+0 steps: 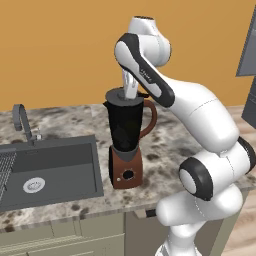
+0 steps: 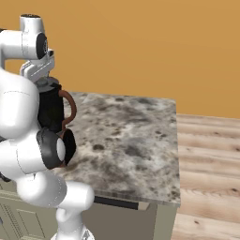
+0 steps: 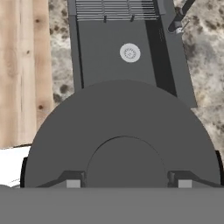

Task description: Grab the lime and garlic from the fridge, place them in the blender, close the lid, and turn on the blender to create a marinade.

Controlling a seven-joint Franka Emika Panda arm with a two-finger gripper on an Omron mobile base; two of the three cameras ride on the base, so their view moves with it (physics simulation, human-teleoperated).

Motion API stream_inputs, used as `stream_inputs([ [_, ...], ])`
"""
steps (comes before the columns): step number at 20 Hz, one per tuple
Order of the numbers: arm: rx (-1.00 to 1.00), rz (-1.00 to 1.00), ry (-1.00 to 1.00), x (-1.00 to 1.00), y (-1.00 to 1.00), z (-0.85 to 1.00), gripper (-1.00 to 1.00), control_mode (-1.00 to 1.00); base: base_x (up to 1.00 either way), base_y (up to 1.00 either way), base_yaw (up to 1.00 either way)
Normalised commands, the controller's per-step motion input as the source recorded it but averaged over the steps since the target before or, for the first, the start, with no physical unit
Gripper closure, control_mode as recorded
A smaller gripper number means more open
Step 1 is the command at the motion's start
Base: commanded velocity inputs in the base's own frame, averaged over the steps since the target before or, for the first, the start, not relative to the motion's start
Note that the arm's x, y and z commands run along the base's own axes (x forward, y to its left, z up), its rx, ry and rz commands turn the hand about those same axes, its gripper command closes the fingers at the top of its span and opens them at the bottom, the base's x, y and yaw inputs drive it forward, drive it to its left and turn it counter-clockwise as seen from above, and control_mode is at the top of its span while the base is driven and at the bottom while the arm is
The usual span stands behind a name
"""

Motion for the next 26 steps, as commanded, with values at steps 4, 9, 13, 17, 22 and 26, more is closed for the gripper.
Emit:
stream_inputs([
  [4,0.0,0.03,0.03,0.0,0.0,-0.41,1.0,-1.0,0.0,0.0,0.0],
  [9,0.0,0.05,0.02,0.0,-0.12,-0.38,1.0,-1.0,0.0,0.0,0.0],
  [13,0.0,0.02,-0.02,0.13,-0.4,-0.19,1.0,-1.0,0.0,0.0,0.0],
  [17,0.0,0.0,-0.01,0.32,-0.35,-0.17,1.0,-1.0,0.0,0.0,0.0],
  [22,0.0,0.0,0.0,-0.01,-0.05,-0.29,1.0,-1.0,0.0,0.0,0.0],
  [26,-0.01,0.0,0.0,-0.06,0.0,-0.53,1.0,-1.0,0.0,0.0,0.0],
])
